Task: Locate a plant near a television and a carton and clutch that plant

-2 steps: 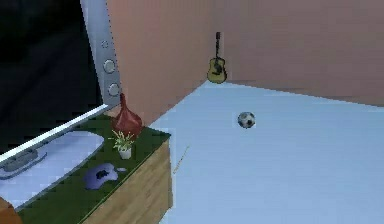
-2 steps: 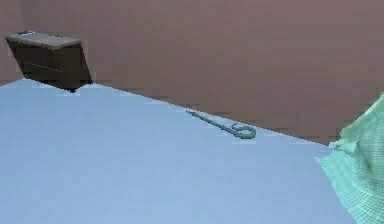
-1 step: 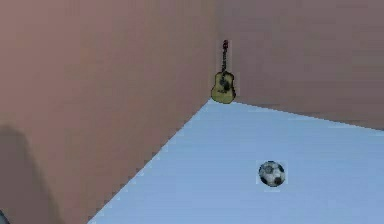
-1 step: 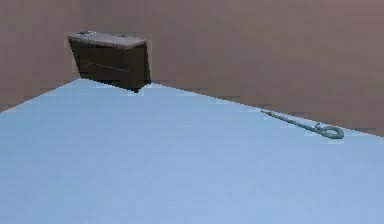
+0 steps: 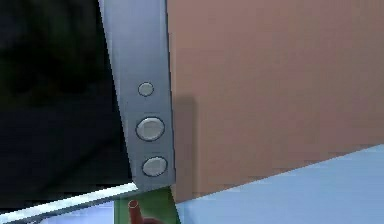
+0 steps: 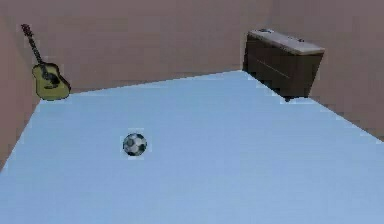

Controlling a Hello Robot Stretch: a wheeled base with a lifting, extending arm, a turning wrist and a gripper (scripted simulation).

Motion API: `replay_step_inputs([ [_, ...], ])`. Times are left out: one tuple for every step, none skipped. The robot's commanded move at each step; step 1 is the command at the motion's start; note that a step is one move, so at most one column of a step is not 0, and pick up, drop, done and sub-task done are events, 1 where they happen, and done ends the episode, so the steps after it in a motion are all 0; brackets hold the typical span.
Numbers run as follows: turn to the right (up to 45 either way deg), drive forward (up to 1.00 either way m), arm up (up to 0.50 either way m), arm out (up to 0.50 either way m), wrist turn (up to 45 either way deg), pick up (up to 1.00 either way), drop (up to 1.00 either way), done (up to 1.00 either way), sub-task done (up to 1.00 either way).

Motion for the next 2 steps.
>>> replay_step_inputs([
  [-45.0,0.0,0.0,0.0,0.0,0.0,0.0,0.0,0.0],
  [-45.0,0.0,0.0,0.0,0.0,0.0,0.0,0.0,0.0],
])
